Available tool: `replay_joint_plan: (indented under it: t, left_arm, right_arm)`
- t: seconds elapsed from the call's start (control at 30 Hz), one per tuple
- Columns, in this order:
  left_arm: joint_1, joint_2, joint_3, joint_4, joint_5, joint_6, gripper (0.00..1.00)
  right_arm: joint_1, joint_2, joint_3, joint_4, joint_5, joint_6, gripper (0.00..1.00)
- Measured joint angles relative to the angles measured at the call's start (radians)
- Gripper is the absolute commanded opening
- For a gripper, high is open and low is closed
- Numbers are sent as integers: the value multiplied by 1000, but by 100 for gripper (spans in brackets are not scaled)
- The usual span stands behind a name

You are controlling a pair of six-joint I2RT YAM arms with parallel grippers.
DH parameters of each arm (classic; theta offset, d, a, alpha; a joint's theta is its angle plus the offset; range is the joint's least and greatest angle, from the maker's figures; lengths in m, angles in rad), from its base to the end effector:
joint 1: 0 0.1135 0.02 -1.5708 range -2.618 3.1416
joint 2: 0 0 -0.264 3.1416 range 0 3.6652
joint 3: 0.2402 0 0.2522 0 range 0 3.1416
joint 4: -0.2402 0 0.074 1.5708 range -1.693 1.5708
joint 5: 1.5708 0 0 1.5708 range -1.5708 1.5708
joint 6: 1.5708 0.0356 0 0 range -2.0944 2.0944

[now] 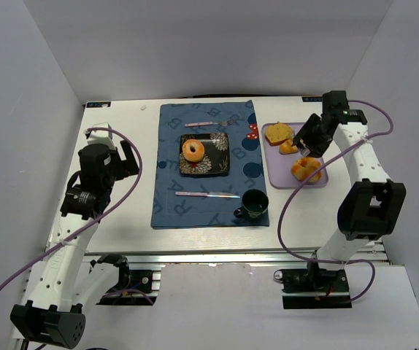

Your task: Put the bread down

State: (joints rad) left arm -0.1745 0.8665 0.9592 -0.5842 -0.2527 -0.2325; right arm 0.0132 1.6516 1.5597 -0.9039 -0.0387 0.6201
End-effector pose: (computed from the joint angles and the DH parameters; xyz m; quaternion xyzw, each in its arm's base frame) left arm 0.1818 -0.0230 0.3459 -0.0894 0.8488 0.0029 0.5211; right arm 0.3503 0.0060 0.3219 0.2813 0.9166 0.1059 0.2636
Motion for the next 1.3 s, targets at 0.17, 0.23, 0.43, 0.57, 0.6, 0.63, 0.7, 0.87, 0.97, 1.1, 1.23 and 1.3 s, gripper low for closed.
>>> replay_joint_plan:
  t: [0.17,0.23,0.43,0.57,0.6,0.63,0.7,0.87,0.97,1.1,1.23,1.3]
  left_arm:
    - [0,0,0,0,0,0,98]
    - [0,0,0,0,-1,0,98]
    - [0,5,0,-3,-1,5,98]
    - [0,10,0,-11,-2,7,98]
    - [0,11,0,-13,-2,7,98]
    - [0,11,0,-15,-3,8,98]
    - [0,12,0,-16,-6,8,98]
    - [0,13,0,-17,-15,8,98]
    - [0,14,0,-18,-20,8,98]
    - [0,16,0,-18,-20,8,98]
    - [0,16,0,-18,-20,8,98]
    - [0,16,0,-18,-20,7,98]
  right_arm:
    - [0,80,9,18,-3,3,60]
    - [1,111,13,22,-2,3,60]
    - [-5,153,15,47,-2,2,57]
    - [-26,159,15,68,-10,2,45]
    - [-29,160,15,69,-13,3,41]
    - [-32,160,15,69,-16,4,35]
    - [-33,159,15,69,-18,6,31]
    - [-34,159,42,51,-14,6,29]
    - [-35,150,92,17,-10,1,28]
    - [-24,109,192,-37,-20,-26,28]
    - [60,81,304,-63,-67,-79,29]
    - [140,87,345,-68,-97,-110,29]
